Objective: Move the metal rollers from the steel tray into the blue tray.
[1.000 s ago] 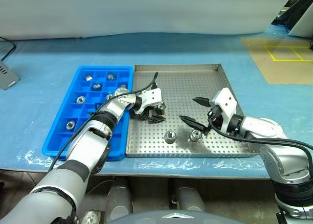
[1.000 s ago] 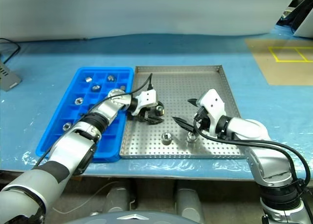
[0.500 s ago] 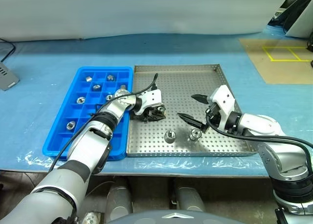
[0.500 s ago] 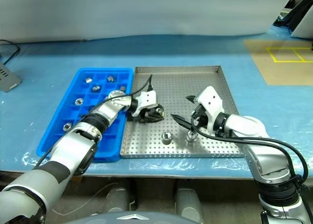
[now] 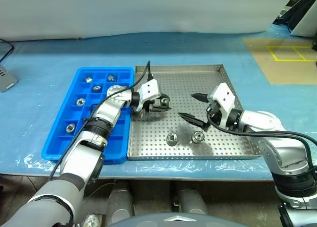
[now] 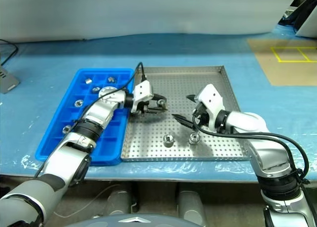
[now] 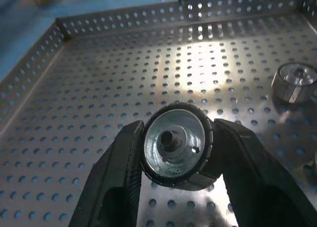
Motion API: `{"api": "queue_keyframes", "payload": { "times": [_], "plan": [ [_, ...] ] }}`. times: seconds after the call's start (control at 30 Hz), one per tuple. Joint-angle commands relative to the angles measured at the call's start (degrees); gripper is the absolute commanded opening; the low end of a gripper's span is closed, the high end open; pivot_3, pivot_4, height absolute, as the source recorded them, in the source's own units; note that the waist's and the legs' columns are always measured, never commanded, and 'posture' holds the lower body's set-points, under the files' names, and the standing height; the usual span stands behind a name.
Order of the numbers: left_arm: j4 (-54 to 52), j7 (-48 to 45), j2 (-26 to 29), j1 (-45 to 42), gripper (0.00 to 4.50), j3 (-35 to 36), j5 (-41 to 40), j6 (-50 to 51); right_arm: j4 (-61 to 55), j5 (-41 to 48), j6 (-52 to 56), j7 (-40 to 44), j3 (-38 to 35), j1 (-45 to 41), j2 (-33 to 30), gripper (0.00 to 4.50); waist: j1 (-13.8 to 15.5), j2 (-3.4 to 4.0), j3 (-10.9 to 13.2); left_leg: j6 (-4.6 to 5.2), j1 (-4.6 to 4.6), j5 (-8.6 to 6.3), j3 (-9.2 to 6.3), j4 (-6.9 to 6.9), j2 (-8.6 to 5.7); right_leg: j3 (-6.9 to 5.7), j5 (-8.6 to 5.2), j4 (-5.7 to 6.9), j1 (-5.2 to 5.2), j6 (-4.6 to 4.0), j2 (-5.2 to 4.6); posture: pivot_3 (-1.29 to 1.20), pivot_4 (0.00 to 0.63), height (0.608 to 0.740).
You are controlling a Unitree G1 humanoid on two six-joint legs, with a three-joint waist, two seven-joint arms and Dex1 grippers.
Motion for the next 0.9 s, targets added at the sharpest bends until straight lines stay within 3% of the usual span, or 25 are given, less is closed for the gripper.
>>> {"api": "queue_keyframes", "payload": {
  "times": [0.03,0.27,0.4,0.6,0.9],
  "plan": [
    [-13.30,1.12,2.51,3.61,1.89,4.70,-7.11,8.53,2.07,0.21,-2.71,2.48,2.36,-4.82,1.16,4.50,0.01,0.01,0.01,-0.01,0.02,0.01,0.00,0.00,0.02,0.00,0.00,0.03,-0.03,0.00,0.01,-0.25,0.150,0.740],
    [-31.11,7.96,11.16,16.12,1.89,9.90,-9.41,18.42,16.04,-1.92,-10.34,10.95,8.74,-16.40,4.91,4.50,0.88,0.06,0.02,-0.18,-0.09,0.11,0.00,-0.20,0.07,-0.08,0.00,0.09,-0.26,-0.01,0.05,-0.05,0.150,0.740],
    [-37.16,15.03,13.81,20.90,1.89,14.17,-9.23,22.27,23.97,-3.55,-15.22,15.44,12.11,-21.74,8.96,4.50,3.18,0.07,0.03,-0.23,-0.20,0.14,-0.01,-0.28,0.09,-0.14,-0.01,0.12,-0.38,-0.02,0.05,0.09,0.150,0.740],
    [-38.32,26.67,15.50,26.17,1.89,18.49,-5.28,23.52,32.84,-5.11,-21.13,21.18,14.80,-26.38,14.21,4.50,6.16,0.07,0.03,-0.28,-0.23,0.17,-0.04,-0.33,0.08,-0.19,-0.02,0.12,-0.41,-0.05,0.03,0.20,0.150,0.740],
    [-37.53,34.33,14.68,31.50,1.89,17.84,-2.91,23.13,38.69,-7.22,-25.15,24.95,15.37,-28.18,17.88,4.50,8.95,0.06,0.03,-0.36,-0.41,0.22,-0.14,-0.32,0.08,-0.30,-0.02,0.17,-0.52,-0.04,0.01,0.26,0.150,0.740]
  ]
}}
